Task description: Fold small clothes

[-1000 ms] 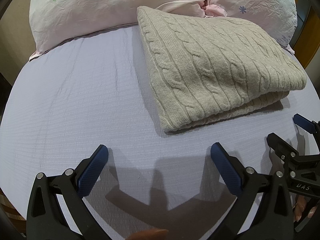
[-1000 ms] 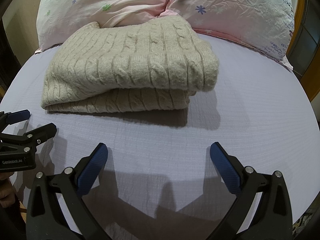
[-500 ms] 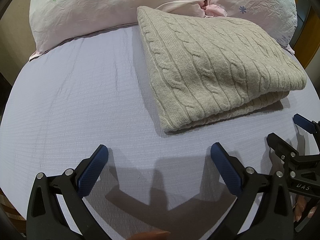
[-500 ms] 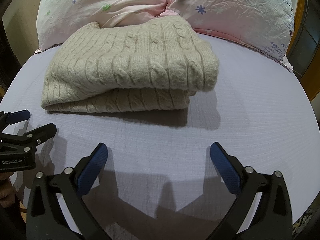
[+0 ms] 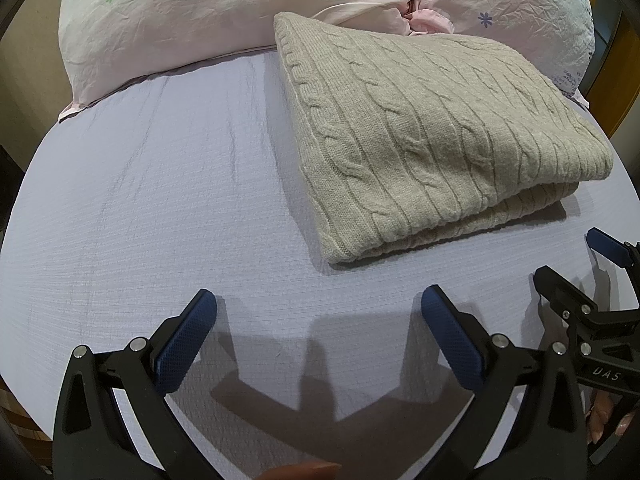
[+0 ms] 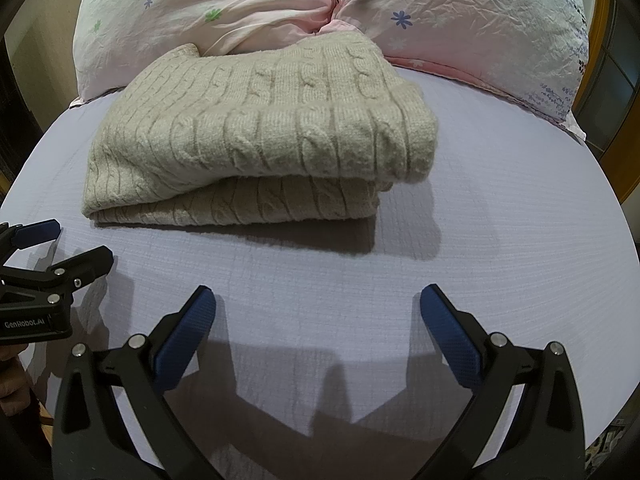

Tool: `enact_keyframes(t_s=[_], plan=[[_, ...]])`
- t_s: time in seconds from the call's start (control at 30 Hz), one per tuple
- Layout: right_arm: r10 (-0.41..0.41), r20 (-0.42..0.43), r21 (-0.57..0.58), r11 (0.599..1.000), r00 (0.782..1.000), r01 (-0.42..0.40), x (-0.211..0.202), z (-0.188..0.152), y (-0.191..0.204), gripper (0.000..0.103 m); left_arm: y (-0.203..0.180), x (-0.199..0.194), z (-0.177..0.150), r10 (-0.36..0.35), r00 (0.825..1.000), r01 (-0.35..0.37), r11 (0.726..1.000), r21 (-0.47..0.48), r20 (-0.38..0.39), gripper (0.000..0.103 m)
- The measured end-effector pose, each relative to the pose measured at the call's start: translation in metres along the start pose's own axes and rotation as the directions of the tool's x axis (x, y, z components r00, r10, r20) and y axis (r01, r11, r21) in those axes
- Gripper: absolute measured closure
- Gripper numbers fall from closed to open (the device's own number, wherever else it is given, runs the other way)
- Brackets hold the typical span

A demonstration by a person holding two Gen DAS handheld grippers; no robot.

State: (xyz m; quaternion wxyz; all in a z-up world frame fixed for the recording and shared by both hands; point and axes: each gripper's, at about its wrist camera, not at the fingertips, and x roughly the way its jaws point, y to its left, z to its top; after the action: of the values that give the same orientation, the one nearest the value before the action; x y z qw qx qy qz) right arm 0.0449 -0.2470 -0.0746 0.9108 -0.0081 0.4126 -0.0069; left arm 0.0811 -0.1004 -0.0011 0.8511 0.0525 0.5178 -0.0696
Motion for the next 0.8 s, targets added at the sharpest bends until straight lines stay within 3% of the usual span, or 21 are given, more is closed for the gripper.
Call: enact_keyframes(t_s=[0.8], plan=[[0.0, 0.0, 0.0, 1.0, 1.0, 0.0, 0.0, -0.0001, 0.0001, 0.002, -0.0001, -0.0005, -0.0019, 0.003, 1.0, -0.003, 1.0, -0.003, 0.002, 0.001]])
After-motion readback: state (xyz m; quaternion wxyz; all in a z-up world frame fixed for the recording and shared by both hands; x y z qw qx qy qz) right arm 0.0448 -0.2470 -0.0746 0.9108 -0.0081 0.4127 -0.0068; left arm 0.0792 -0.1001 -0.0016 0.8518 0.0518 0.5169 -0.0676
